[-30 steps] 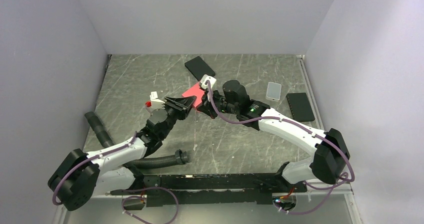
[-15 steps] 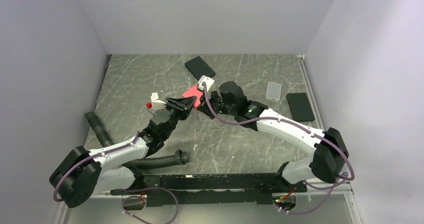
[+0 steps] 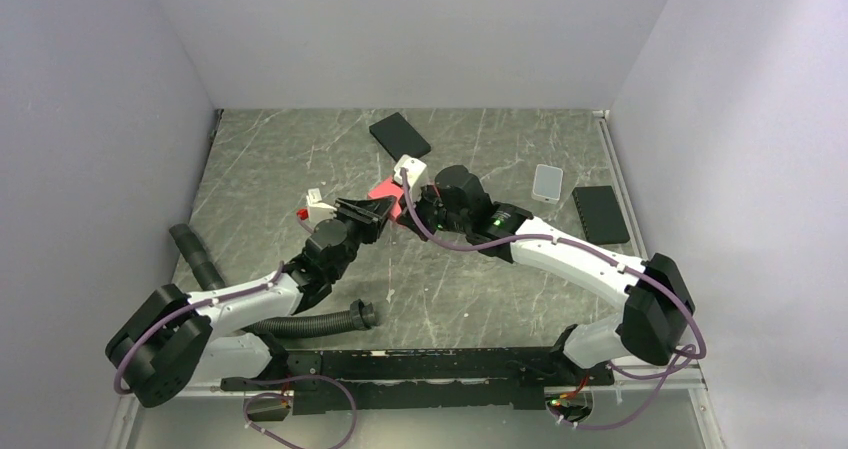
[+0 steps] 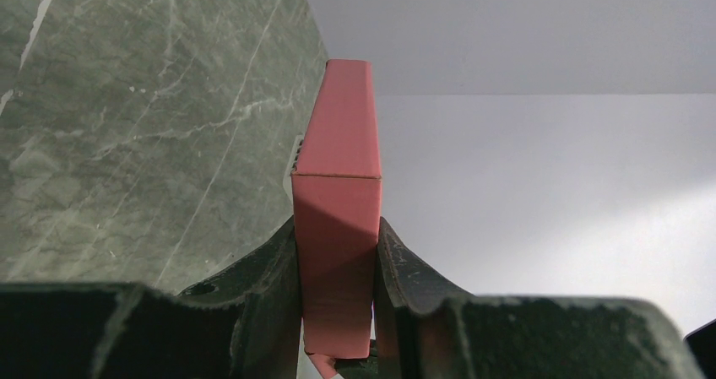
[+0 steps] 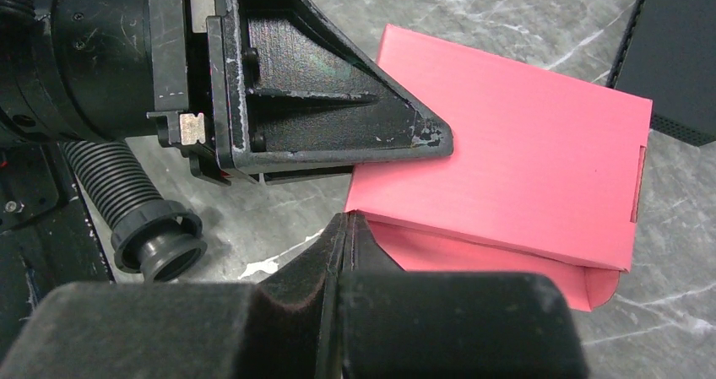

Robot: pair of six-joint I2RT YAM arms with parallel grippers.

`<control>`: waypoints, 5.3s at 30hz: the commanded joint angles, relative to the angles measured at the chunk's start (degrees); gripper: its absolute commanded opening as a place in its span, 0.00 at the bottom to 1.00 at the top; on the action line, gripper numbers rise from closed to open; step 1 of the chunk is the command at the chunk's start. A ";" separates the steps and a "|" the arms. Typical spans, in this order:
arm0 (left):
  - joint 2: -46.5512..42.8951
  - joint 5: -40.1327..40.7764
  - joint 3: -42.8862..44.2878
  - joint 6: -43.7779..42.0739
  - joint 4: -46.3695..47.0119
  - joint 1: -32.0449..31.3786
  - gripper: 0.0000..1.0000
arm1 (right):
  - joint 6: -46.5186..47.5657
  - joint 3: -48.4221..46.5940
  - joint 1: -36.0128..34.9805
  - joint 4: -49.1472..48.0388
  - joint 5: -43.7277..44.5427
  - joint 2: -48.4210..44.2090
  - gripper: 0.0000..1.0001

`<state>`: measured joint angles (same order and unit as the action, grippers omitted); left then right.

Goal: Fold the paper box
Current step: Close the paper box.

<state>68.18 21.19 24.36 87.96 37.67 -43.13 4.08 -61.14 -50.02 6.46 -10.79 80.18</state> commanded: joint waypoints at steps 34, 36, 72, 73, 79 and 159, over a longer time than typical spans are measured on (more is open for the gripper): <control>-8.21 0.58 -1.25 2.65 -0.38 -1.82 0.00 | 26.34 -5.92 8.96 12.03 -28.76 -10.01 0.44; -8.39 0.28 -1.40 2.63 -0.28 -1.77 0.00 | 35.42 -4.94 9.55 15.47 -30.22 -11.00 0.54; -9.23 -13.96 -3.58 3.08 1.75 1.61 0.00 | 68.37 7.51 17.04 12.82 -22.42 -13.23 0.86; -8.95 -14.22 -3.49 3.16 2.05 1.67 0.00 | 68.49 7.57 16.79 12.73 -22.29 -13.13 0.86; -8.18 -15.76 -3.18 3.25 2.88 1.82 0.00 | 69.28 7.50 16.68 12.88 -22.06 -12.87 0.82; -5.82 -31.73 -2.83 0.31 4.25 7.43 0.00 | 71.22 3.92 19.79 25.95 -28.82 -16.78 0.71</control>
<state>63.88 -9.45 21.56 89.03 39.16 -36.10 76.90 -57.12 -31.05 30.83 -36.49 65.30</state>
